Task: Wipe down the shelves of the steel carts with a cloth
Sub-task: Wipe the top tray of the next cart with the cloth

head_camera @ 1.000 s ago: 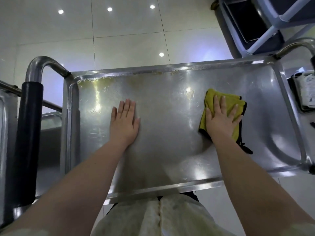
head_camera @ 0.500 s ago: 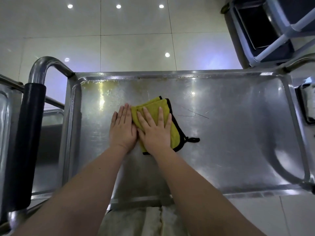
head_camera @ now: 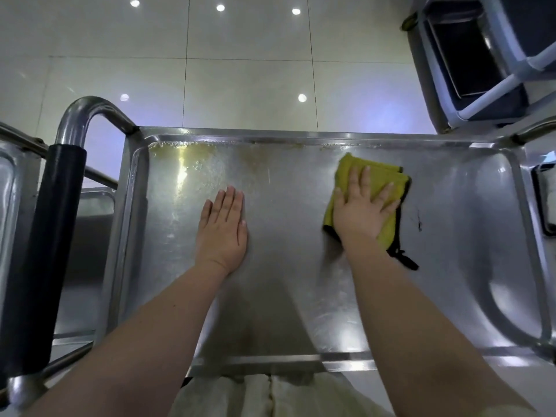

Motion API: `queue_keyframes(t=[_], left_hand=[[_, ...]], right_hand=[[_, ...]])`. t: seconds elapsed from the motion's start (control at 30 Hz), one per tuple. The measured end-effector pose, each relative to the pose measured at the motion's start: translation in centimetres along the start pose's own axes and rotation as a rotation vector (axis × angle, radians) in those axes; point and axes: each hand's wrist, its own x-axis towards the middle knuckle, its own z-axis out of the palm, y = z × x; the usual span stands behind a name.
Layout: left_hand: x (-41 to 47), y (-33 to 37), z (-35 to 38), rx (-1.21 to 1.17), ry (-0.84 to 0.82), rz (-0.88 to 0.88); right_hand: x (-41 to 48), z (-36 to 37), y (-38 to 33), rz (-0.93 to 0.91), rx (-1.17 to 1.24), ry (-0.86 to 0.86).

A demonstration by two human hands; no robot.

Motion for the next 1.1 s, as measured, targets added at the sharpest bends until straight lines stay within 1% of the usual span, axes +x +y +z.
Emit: queue_keyframes(t=[0.13, 0.2, 0.27, 0.3, 0.37, 0.43, 0.5, 0.6, 0.7, 0.77, 0.8, 0.87, 0.97, 1.03, 1.1], left_hand=[[0.0, -0.4, -0.1, -0.026, 0.013, 0.002], [-0.1, -0.6, 0.0, -0.045, 0.016, 0.001], [0.0, -0.7, 0.1, -0.045, 0.02, -0.007], [0.1, -0.7, 0.2, -0.043, 0.027, -0.008], [0.1, -0.5, 0.2, -0.039, 0.031, -0.008], [0.1, -0.3, 0.3, -0.032, 0.033, -0.009], [0.1, -0.2, 0.4, -0.019, 0.027, -0.008], [0.1, -0.3, 0.6, -0.006, 0.022, -0.004], [0.2, -0.3, 0.9, 0.004, 0.012, -0.002], [0.2, -0.4, 0.9, -0.002, 0.014, 0.002], [0.2, -0.5, 0.8, -0.006, 0.015, 0.004], [0.2, -0.7, 0.8, -0.025, 0.016, 0.012], [0.2, -0.7, 0.7, -0.057, 0.039, 0.012], [0.1, -0.7, 0.7, -0.076, 0.07, -0.034], [0.2, -0.8, 0.7, -0.105, 0.089, -0.082]], right_hand=[[-3.8, 2.1, -8.9, -0.368, -0.107, -0.055], [-6.2, 3.2, -11.7, -0.55, -0.136, -0.083], [-6.4, 3.3, -12.0, -0.641, -0.158, -0.1], [-5.4, 2.9, -11.5, -0.655, -0.157, -0.103], [-3.0, 2.0, -9.3, -0.588, -0.137, -0.075], [-0.2, 0.8, -6.4, -0.414, -0.114, -0.029], [2.3, -0.3, -3.1, -0.232, -0.071, -0.021], [4.9, -1.9, 0.6, -0.015, 0.027, -0.012], [5.8, -2.3, 0.0, 0.137, 0.122, -0.003], [5.4, -2.0, -2.5, 0.156, 0.142, 0.014], [5.1, -1.7, -4.2, 0.127, 0.137, 0.025], [3.8, -0.6, -8.0, -0.005, 0.067, 0.04], [1.4, 1.2, -14.2, -0.292, -0.034, 0.008], [0.1, 2.0, -17.2, -0.495, -0.086, -0.015], [0.1, 2.2, -18.6, -0.622, -0.137, -0.041]])
